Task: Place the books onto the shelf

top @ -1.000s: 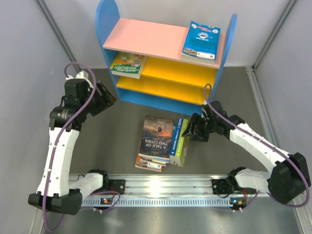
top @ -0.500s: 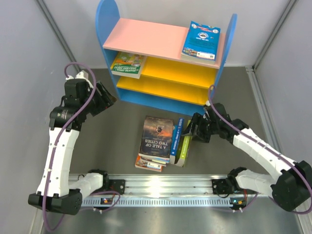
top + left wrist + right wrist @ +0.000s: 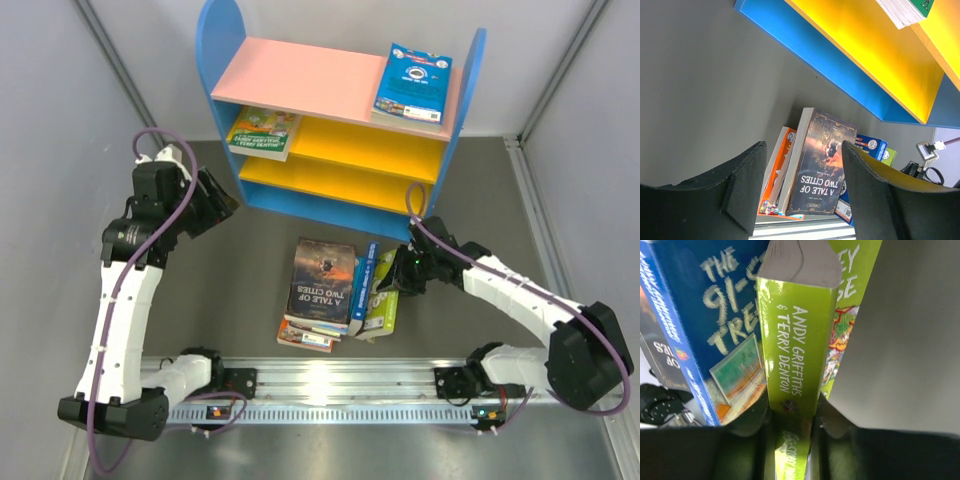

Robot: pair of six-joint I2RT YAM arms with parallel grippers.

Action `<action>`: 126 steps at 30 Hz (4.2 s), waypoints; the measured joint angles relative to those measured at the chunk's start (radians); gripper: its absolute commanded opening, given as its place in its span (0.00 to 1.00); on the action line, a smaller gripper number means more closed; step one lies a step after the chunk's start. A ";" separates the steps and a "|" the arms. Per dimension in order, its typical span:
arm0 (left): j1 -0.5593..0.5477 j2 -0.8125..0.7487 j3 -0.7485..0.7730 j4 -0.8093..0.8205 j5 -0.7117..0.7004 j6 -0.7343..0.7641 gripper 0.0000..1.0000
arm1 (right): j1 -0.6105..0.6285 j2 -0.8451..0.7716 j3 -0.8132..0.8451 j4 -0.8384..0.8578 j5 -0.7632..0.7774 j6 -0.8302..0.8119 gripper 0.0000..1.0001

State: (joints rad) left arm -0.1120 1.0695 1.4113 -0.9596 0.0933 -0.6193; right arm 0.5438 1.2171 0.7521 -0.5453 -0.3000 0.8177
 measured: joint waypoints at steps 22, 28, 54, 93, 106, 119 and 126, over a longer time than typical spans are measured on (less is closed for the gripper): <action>-1.096 0.453 0.332 -0.036 -0.526 -0.006 0.73 | 0.011 0.043 0.352 -0.382 0.053 -0.030 0.00; -1.210 0.542 0.370 -0.037 -0.575 -0.018 0.73 | 0.011 0.063 0.389 -0.407 0.034 0.039 0.00; -1.305 0.792 0.525 -0.232 -0.766 -0.181 0.45 | 0.009 0.162 0.515 -0.486 0.040 0.089 0.00; -0.448 0.091 0.072 0.101 0.100 0.043 0.00 | -0.377 -0.101 0.610 -0.608 -0.191 -0.032 0.98; -0.204 0.138 -0.185 0.477 0.511 -0.192 0.00 | -0.378 -0.101 0.595 -0.615 -0.226 -0.064 0.98; -0.048 0.194 -0.244 0.771 0.798 -0.478 0.00 | -0.379 -0.134 0.470 -0.623 -0.225 -0.093 0.97; 0.044 0.252 -0.243 1.015 0.805 -0.613 0.00 | -0.379 -0.134 0.465 -0.622 -0.225 -0.108 0.97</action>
State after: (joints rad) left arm -0.0681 1.3216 1.1687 0.0559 0.8978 -1.2320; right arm 0.1650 1.0832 1.2171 -1.1675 -0.5255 0.7101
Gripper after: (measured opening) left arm 0.331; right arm 0.972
